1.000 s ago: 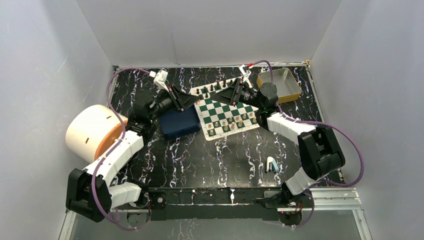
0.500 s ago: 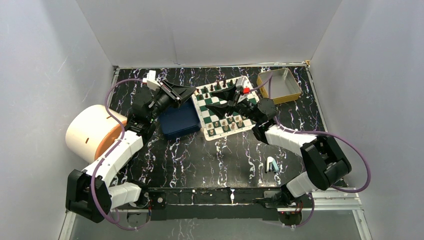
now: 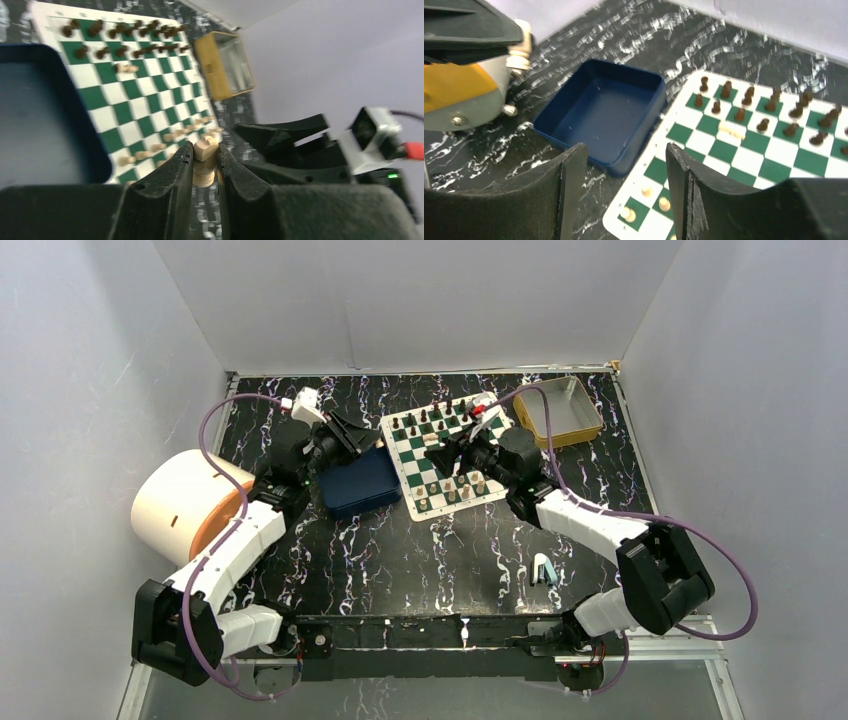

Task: Set up the chess pieces on the board
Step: Place the chess piece at the center of the board.

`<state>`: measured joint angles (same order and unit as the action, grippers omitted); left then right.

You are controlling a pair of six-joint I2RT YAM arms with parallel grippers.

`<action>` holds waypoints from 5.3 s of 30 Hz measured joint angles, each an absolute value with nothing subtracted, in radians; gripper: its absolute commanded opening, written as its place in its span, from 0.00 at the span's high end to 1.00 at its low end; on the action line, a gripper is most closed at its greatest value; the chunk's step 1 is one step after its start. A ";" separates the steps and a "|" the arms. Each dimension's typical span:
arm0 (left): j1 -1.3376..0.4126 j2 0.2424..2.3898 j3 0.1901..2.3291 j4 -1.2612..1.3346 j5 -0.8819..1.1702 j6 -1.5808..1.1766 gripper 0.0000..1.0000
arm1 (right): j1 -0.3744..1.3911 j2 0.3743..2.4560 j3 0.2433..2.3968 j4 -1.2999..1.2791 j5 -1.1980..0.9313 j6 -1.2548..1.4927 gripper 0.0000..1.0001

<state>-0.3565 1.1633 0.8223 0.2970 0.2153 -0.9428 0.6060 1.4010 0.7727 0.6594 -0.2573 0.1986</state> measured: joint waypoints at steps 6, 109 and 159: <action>-0.355 1.159 0.831 0.159 0.163 -0.605 1.00 | 0.600 1.417 0.874 0.409 -0.151 0.199 0.38; -1.005 2.020 0.403 1.634 0.036 -0.160 0.96 | 0.377 1.099 1.029 -0.395 -0.143 0.362 0.35; -0.467 1.363 0.790 0.596 0.205 -0.286 0.10 | 0.458 1.024 0.722 -0.331 -0.401 0.229 0.44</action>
<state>-0.4671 1.3628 0.7898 0.5961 0.2054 -0.2863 0.4583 1.0245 0.7216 -0.3309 -0.4011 0.2291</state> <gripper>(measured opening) 0.896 0.556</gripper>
